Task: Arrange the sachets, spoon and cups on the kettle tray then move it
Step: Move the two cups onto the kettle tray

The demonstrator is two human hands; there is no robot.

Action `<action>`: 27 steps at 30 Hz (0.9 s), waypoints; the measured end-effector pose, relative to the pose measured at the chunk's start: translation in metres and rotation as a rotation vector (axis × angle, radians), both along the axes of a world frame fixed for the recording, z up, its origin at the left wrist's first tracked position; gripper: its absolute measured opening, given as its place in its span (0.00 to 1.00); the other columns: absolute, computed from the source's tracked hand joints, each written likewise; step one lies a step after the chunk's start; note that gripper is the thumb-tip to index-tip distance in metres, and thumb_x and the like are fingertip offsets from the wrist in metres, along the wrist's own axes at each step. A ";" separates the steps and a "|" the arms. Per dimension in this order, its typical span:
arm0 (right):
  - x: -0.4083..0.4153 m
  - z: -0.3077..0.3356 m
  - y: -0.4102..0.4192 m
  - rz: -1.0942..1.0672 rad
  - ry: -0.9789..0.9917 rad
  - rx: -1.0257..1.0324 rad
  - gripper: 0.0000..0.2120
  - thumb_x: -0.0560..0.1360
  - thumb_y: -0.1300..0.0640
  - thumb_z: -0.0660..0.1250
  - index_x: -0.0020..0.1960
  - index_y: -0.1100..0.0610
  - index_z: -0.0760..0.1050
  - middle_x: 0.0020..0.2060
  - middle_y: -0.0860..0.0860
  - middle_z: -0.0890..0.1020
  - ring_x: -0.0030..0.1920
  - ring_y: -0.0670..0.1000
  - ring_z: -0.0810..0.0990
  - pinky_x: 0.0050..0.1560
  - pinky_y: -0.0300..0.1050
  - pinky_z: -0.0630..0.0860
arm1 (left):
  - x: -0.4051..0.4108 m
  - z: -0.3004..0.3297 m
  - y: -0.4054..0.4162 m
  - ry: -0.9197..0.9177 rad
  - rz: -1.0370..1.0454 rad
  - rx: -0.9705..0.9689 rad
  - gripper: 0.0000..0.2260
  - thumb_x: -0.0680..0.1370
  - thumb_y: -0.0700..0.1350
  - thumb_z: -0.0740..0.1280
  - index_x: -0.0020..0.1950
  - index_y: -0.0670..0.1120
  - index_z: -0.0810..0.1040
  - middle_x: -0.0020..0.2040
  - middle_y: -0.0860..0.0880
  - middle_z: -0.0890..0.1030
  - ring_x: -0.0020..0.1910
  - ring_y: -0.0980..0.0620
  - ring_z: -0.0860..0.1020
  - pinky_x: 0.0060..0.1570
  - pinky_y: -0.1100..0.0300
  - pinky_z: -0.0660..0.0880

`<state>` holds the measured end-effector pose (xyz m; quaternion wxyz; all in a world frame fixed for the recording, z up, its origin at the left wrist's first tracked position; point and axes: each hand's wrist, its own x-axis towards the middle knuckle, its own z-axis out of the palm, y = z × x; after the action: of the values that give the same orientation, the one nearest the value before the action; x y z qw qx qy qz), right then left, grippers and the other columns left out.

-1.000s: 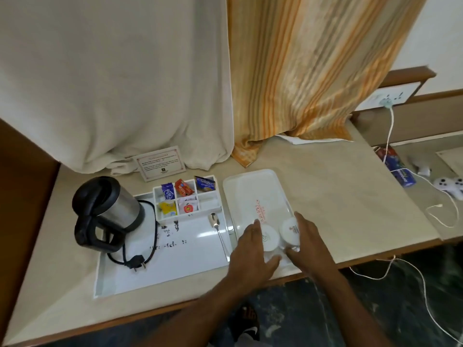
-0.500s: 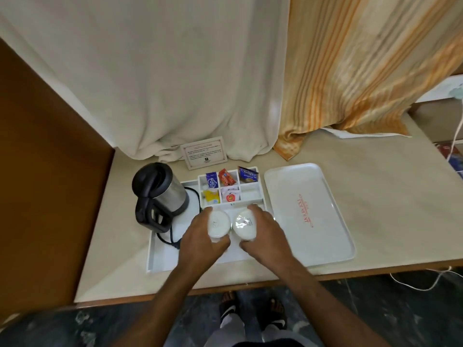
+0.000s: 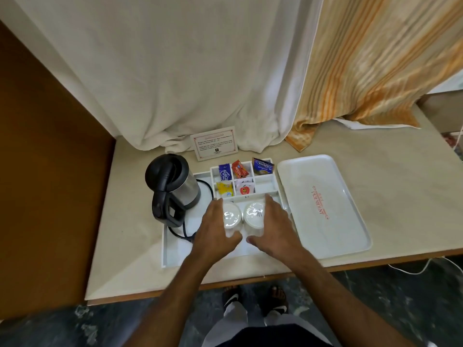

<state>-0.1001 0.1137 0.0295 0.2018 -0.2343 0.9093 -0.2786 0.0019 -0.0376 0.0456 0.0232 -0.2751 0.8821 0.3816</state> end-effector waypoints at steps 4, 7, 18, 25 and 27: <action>-0.023 0.005 0.032 -0.198 0.028 -0.102 0.44 0.66 0.45 0.73 0.74 0.45 0.51 0.71 0.51 0.66 0.69 0.54 0.66 0.66 0.52 0.66 | 0.053 -0.002 -0.011 0.123 0.001 -0.099 0.34 0.70 0.55 0.66 0.74 0.47 0.64 0.69 0.50 0.72 0.67 0.54 0.70 0.62 0.54 0.71; -0.045 0.000 0.039 -0.315 0.039 0.002 0.24 0.76 0.51 0.67 0.70 0.53 0.67 0.64 0.53 0.77 0.63 0.54 0.76 0.63 0.50 0.71 | 0.093 -0.011 -0.037 0.125 0.283 -0.317 0.17 0.73 0.50 0.61 0.58 0.43 0.78 0.47 0.45 0.82 0.44 0.44 0.80 0.42 0.54 0.75; -0.043 -0.005 0.010 -0.032 0.363 0.499 0.09 0.78 0.55 0.62 0.52 0.56 0.80 0.49 0.53 0.81 0.49 0.52 0.78 0.51 0.43 0.75 | 0.073 -0.030 -0.103 -0.137 0.469 -0.158 0.07 0.80 0.38 0.64 0.50 0.33 0.75 0.50 0.33 0.75 0.46 0.32 0.77 0.47 0.45 0.75; -0.017 -0.016 0.011 -0.188 0.210 0.211 0.09 0.76 0.53 0.63 0.51 0.57 0.77 0.47 0.53 0.81 0.47 0.53 0.78 0.48 0.46 0.75 | 0.103 -0.034 -0.126 -0.148 0.469 -0.127 0.12 0.73 0.36 0.70 0.33 0.45 0.71 0.31 0.46 0.76 0.30 0.49 0.75 0.30 0.59 0.67; -0.021 -0.021 0.007 -0.268 0.126 0.098 0.15 0.76 0.49 0.65 0.58 0.55 0.73 0.49 0.52 0.80 0.49 0.53 0.79 0.50 0.47 0.75 | 0.102 -0.034 -0.134 -0.144 0.463 -0.104 0.09 0.71 0.38 0.72 0.38 0.47 0.73 0.33 0.54 0.75 0.31 0.57 0.72 0.30 0.61 0.66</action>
<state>-0.1211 0.1206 0.0081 0.1164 -0.1176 0.9558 -0.2428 0.1040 -0.1719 0.0115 -0.0164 -0.4971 0.8101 0.3103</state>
